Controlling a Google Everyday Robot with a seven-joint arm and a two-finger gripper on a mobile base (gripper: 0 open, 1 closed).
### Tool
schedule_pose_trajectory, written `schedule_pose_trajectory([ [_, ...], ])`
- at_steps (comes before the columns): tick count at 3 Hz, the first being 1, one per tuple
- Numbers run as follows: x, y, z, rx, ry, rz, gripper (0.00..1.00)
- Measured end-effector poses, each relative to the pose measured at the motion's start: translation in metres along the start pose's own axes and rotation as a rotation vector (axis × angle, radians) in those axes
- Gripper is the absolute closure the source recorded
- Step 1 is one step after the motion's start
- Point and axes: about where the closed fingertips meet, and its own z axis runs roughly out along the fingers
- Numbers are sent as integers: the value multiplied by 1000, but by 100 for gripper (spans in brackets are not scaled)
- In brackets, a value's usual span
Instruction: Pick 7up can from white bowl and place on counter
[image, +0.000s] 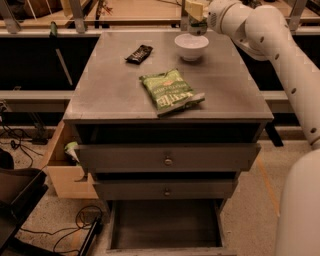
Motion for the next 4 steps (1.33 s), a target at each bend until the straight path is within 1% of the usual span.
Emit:
schedule_pose_trajectory([
  [1,-12,44,-30,-114,-30,-63,100],
  [2,-18,116,-48,-292,-50,-95,100],
  [3,-17,192,-66,-511,-46,-104,100],
  [4,-16,244,-72,-705,-21,-56,100],
])
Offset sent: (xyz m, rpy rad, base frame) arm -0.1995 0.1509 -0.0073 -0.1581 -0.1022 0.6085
